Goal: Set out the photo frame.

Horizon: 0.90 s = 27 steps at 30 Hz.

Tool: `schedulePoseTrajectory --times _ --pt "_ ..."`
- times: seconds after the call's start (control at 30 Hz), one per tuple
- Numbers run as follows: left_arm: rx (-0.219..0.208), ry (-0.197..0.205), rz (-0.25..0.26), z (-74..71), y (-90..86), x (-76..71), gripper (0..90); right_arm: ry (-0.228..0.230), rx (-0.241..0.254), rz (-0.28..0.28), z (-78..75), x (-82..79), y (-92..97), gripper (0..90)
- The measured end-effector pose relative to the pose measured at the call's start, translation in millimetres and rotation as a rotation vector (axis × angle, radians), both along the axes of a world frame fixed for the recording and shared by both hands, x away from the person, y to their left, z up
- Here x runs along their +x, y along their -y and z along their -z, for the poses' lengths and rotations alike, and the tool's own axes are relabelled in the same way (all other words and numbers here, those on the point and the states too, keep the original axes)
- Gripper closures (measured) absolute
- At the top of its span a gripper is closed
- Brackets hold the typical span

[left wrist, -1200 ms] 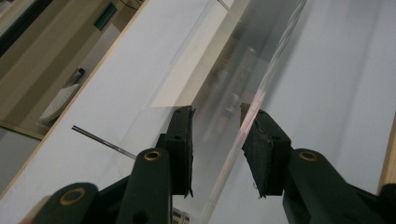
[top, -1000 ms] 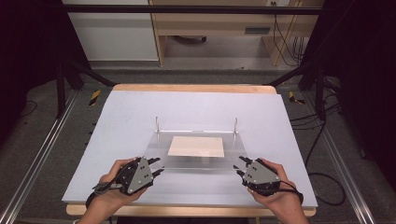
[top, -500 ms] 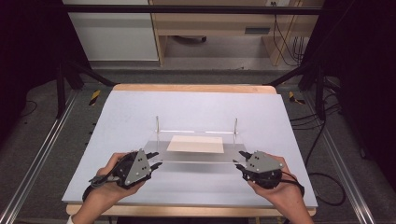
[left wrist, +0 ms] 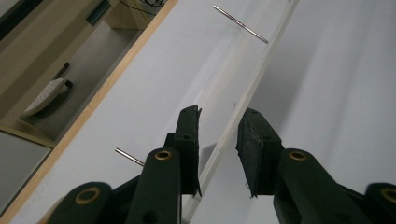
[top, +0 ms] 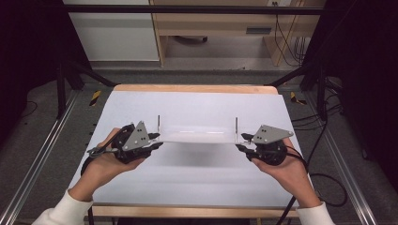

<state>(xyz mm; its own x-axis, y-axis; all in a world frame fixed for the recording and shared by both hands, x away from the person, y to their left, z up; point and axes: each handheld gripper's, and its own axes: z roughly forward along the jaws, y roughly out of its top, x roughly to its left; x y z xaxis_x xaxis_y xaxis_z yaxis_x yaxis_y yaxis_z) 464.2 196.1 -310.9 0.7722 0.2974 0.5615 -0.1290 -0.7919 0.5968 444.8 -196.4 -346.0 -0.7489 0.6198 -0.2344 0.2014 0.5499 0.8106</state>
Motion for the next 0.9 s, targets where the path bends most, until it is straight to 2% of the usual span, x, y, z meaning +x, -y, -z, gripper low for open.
schedulePoseTrajectory --times 0.2,0.53,0.77,0.9 --pt "0.001 -0.005 -0.001 -11.9 0.8 16.0 67.9 0.009 0.042 0.008 -8.6 14.2 1.7 57.3" --pt "-0.013 -0.017 0.003 -26.2 1.6 41.7 66.5 0.035 0.075 0.04 -18.4 33.2 0.4 52.5" --pt "-0.011 -0.034 0.016 -34.2 1.7 58.8 66.3 0.068 0.113 0.068 -19.9 43.5 0.6 49.1" --pt "-0.015 -0.035 0.018 -37.3 1.6 67.0 66.0 0.067 0.126 0.072 -21.9 50.4 1.4 48.7"
